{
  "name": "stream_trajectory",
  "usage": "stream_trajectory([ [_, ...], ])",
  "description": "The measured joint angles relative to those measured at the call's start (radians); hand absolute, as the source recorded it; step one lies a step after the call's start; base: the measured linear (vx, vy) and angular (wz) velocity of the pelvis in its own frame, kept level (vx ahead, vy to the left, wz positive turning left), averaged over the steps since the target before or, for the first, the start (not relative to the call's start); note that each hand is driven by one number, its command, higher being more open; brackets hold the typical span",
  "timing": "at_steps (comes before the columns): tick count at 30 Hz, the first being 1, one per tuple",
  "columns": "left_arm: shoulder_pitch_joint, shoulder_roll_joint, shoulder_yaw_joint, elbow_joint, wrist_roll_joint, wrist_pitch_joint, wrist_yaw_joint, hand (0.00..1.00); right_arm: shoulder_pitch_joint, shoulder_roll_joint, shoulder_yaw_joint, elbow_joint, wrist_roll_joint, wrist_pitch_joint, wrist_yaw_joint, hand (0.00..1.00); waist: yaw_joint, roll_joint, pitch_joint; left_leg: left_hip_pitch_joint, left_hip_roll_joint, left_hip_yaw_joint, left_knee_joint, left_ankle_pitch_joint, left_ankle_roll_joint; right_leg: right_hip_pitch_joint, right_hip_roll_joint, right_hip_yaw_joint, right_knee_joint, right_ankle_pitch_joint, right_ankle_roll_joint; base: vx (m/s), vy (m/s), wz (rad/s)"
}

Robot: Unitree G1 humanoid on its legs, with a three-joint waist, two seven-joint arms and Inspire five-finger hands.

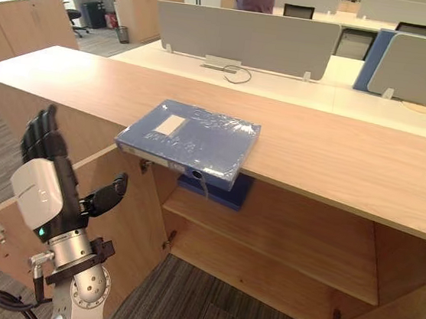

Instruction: Walk over to the cabinet, pick up the folder, carry it to the office cabinet, place the folder inside the office cabinet, then close the office cabinet door

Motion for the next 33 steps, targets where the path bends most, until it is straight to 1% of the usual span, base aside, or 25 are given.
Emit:
stream_trajectory([
  [2, -0.025, 0.056, 0.001, 0.016, 0.037, -0.017, -0.019, 1.00, -0.008, -0.010, -0.001, 0.011, 0.000, -0.006, 0.001, 1.00, 0.000, 0.013, 0.008, 0.001, 0.005, 0.008, 0.000, 0.000, 0.000, -0.005, 0.007, 0.014, -0.002, 0.000, -0.004, 0.02, -0.023, -0.14],
  [3, -0.032, 0.068, 0.001, 0.024, 0.046, -0.020, -0.023, 1.00, -0.010, -0.012, -0.002, 0.013, 0.000, -0.008, 0.001, 1.00, 0.000, 0.016, 0.010, 0.001, 0.006, 0.008, 0.000, 0.000, 0.000, -0.005, 0.008, 0.015, -0.003, 0.000, -0.005, 0.01, -0.028, -0.06],
  [5, -0.062, 0.128, 0.001, 0.096, 0.057, -0.041, -0.037, 1.00, -0.017, -0.024, -0.002, 0.028, 0.000, -0.007, 0.006, 1.00, -0.001, 0.028, 0.006, 0.008, 0.013, 0.008, -0.012, 0.000, 0.000, -0.001, 0.018, 0.015, -0.012, 0.004, -0.015, 0.00, 0.000, 0.00],
  [9, -0.079, 0.204, 0.004, 0.214, 0.069, -0.040, -0.059, 1.00, -0.018, -0.028, -0.004, 0.028, 0.000, -0.007, 0.011, 1.00, -0.002, 0.032, 0.006, 0.018, 0.016, 0.014, -0.023, 0.000, 0.001, 0.003, 0.024, 0.022, -0.025, 0.007, -0.020, -0.01, -0.002, -0.04],
  [11, -0.079, 0.234, 0.004, 0.255, 0.080, -0.039, -0.072, 1.00, -0.020, -0.028, -0.010, 0.028, 0.000, -0.007, 0.012, 1.00, -0.002, 0.028, 0.009, 0.019, 0.016, 0.017, -0.026, 0.000, 0.001, 0.003, 0.024, 0.026, -0.030, 0.009, -0.023, -0.01, 0.017, -0.07],
  [12, -0.079, 0.264, 0.006, 0.280, 0.086, -0.038, -0.086, 1.00, -0.021, -0.026, -0.012, 0.028, 0.000, -0.007, 0.017, 1.00, -0.002, 0.021, 0.015, 0.022, 0.015, 0.022, -0.028, 0.000, 0.001, 0.003, 0.024, 0.033, -0.034, 0.011, -0.023, 0.00, 0.021, -0.06],
  [15, -0.079, 0.292, 0.014, 0.303, 0.086, -0.038, -0.096, 1.00, -0.022, -0.023, -0.028, 0.027, 0.000, -0.007, 0.024, 1.00, -0.002, 0.018, 0.021, 0.026, 0.014, 0.031, -0.030, -0.001, 0.003, 0.002, 0.024, 0.043, -0.038, 0.013, -0.025, 0.00, 0.018, -0.09],
  [19, -0.081, 0.312, 0.037, 0.322, 0.086, -0.041, -0.118, 1.00, -0.021, -0.023, -0.052, 0.020, 0.000, -0.006, 0.031, 1.00, -0.003, 0.027, 0.029, 0.037, 0.014, 0.047, -0.030, -0.004, 0.008, 0.003, 0.024, 0.064, -0.041, 0.018, -0.026, -0.01, 0.024, -0.14],
  [26, -0.085, 0.354, 0.040, 0.322, 0.087, -0.057, -0.132, 1.00, -0.020, -0.028, -0.079, 0.018, 0.000, -0.003, 0.037, 1.00, -0.002, 0.038, 0.033, 0.045, 0.015, 0.063, -0.030, -0.006, 0.011, 0.002, 0.025, 0.079, -0.043, 0.023, -0.027, -0.02, 0.009, -0.06],
  [33, -0.118, 0.365, 0.042, 0.324, 0.109, -0.049, -0.130, 1.00, -0.020, -0.028, -0.079, 0.016, 0.000, -0.003, 0.036, 1.00, -0.003, 0.040, 0.033, 0.047, 0.013, 0.076, -0.034, -0.006, 0.011, 0.002, 0.026, 0.095, -0.065, 0.043, -0.023, -0.03, 0.024, -0.07],
])
